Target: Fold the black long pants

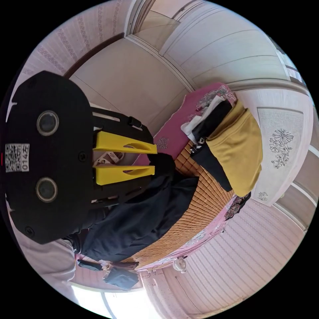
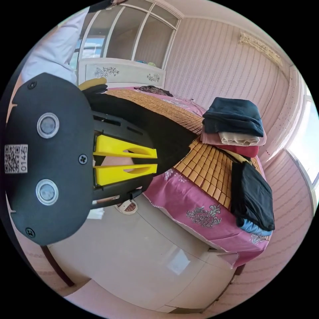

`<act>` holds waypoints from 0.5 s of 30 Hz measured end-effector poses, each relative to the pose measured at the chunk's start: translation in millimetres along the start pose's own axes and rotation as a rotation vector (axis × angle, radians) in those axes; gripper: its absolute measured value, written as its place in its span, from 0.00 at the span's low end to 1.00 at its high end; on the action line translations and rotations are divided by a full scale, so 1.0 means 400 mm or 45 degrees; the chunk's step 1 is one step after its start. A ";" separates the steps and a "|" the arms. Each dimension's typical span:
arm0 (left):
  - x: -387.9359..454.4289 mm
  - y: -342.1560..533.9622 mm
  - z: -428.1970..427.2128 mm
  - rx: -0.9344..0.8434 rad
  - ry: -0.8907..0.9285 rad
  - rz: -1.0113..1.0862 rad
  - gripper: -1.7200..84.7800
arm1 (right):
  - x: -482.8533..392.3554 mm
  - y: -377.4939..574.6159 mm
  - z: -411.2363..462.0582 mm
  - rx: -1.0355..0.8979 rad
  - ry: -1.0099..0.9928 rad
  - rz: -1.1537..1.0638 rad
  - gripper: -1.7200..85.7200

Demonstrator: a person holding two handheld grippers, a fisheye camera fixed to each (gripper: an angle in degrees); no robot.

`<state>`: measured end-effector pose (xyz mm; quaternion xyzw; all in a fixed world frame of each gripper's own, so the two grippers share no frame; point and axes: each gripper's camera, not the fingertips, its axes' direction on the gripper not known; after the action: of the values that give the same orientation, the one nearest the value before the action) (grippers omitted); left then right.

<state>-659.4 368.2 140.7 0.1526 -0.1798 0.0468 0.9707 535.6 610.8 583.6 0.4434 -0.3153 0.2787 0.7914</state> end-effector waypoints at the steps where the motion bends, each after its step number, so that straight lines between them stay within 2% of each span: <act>1: -0.003 0.003 0.000 -0.001 -0.008 -0.009 0.08 | -0.024 -0.006 0.017 -0.019 0.018 -0.042 0.04; 7: -0.048 0.002 -0.040 0.136 0.038 -0.190 0.03 | -0.190 -0.044 0.132 -0.118 0.147 -0.307 0.03; 15: 0.136 -0.158 0.053 0.090 0.117 0.063 0.03 | -0.526 -0.021 0.426 -0.213 0.383 -0.821 0.03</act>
<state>-606.7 303.5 161.6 0.1799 -0.1369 0.0841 0.9705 362.8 423.5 491.8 0.4078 -0.0610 0.0500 0.9097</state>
